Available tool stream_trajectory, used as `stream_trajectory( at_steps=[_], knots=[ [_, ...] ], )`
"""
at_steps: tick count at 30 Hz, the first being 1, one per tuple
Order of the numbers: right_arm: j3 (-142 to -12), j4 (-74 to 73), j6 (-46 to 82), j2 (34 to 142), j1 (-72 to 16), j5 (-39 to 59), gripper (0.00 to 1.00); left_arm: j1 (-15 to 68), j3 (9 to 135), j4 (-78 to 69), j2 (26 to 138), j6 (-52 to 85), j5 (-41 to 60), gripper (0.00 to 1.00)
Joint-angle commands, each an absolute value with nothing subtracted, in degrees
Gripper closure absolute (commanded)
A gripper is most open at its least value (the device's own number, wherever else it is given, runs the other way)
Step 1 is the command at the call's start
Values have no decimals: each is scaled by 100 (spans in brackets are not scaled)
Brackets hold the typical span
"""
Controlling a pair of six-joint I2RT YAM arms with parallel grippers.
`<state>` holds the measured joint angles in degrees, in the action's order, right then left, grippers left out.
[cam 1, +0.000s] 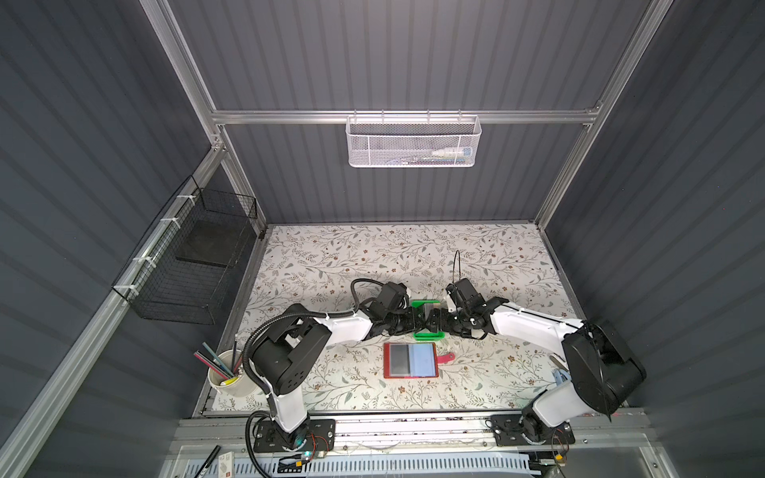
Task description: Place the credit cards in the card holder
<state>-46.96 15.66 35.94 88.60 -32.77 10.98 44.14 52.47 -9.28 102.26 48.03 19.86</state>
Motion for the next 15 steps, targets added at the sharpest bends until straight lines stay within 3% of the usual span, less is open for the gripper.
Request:
stream_trajectory(
  at_steps=[1, 15],
  knots=[
    [-4860, 1544, 3600, 8938, -3278, 1073, 11, 4385, 5318, -916, 10263, 4720, 2123, 85],
    [-5051, 1835, 3667, 9095, -3257, 688, 11, 4368, 5233, -696, 10074, 4650, 1934, 87]
  ],
)
